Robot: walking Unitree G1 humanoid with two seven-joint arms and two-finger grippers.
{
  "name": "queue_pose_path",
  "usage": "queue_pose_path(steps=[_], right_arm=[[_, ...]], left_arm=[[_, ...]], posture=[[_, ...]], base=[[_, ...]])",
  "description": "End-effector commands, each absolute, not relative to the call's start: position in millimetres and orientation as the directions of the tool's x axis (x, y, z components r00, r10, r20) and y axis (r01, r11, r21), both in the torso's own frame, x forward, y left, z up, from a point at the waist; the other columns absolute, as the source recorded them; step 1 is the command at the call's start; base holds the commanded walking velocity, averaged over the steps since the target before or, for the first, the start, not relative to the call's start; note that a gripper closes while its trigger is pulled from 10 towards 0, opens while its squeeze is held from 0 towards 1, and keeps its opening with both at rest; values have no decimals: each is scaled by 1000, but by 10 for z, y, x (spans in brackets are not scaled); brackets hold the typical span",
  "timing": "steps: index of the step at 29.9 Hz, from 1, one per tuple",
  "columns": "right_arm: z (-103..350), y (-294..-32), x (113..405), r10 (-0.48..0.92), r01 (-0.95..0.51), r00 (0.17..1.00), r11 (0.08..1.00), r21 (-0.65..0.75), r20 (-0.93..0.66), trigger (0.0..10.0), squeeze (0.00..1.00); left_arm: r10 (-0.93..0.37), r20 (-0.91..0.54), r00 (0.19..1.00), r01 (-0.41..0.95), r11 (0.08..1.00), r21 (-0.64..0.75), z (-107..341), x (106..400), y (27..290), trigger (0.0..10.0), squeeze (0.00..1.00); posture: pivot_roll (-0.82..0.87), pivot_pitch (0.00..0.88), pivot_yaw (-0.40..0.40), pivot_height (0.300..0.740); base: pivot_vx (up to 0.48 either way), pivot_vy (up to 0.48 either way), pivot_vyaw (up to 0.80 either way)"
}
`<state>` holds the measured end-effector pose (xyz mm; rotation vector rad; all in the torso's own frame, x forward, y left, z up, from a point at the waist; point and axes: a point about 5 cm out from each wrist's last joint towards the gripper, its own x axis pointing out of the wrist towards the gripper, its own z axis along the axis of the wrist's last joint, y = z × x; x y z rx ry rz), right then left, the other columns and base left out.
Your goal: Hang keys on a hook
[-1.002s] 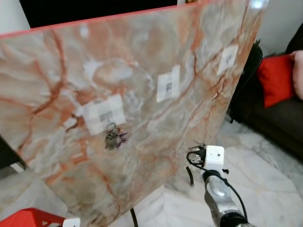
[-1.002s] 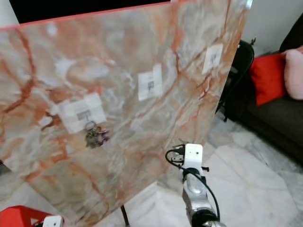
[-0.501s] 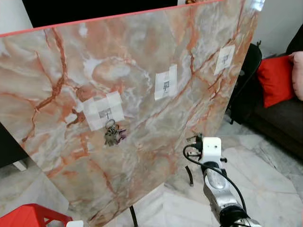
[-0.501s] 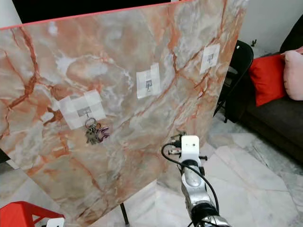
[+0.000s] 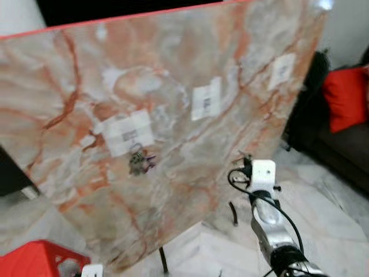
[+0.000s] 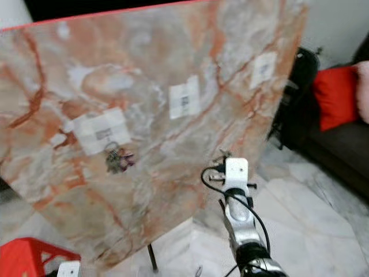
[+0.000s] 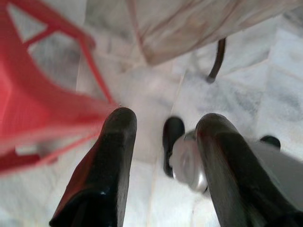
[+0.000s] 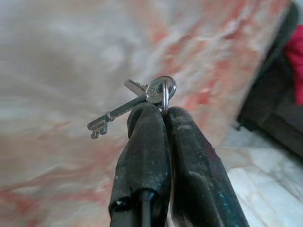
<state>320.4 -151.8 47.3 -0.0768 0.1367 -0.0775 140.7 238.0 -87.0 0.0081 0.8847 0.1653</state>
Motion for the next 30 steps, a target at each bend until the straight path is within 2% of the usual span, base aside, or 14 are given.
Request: queue_pose_path(steps=[1,5,15,22,27,30], right_arm=[[528,-1496,3233,-80,72,990,995,-71,-113,10000,0],[531,-1495,3237,-81,73,990,995,-70,-114,10000,0],[552,-1525,3261,-130,127,984,991,-32,-122,10000,0],[583,-1488,3323,-111,109,983,994,-25,-145,10000,0],[533,-1415,3368,-31,11,971,996,-87,-236,10000,0],[554,-1307,3392,96,-122,964,988,-92,-248,10000,0]], left_arm=[[149,-793,591,-137,987,83,-906,1319,2390,10000,0],[148,-793,591,-136,987,83,-905,1319,2391,10000,0],[149,-793,590,-134,987,86,-904,1318,2397,10000,0],[149,-794,590,-131,988,88,-905,1321,2393,10000,0],[149,-794,589,-131,988,88,-906,1321,2390,10000,0],[150,-794,589,-131,987,88,-906,1321,2389,10000,0]], posture=[[39,0,-26,728],[42,0,-26,728],[42,0,-24,728],[41,0,-24,728],[43,0,-24,728],[42,0,-23,728]], base=[[0,0,800],[0,0,800],[0,0,0],[0,0,0],[0,0,0],[0,0,0]])
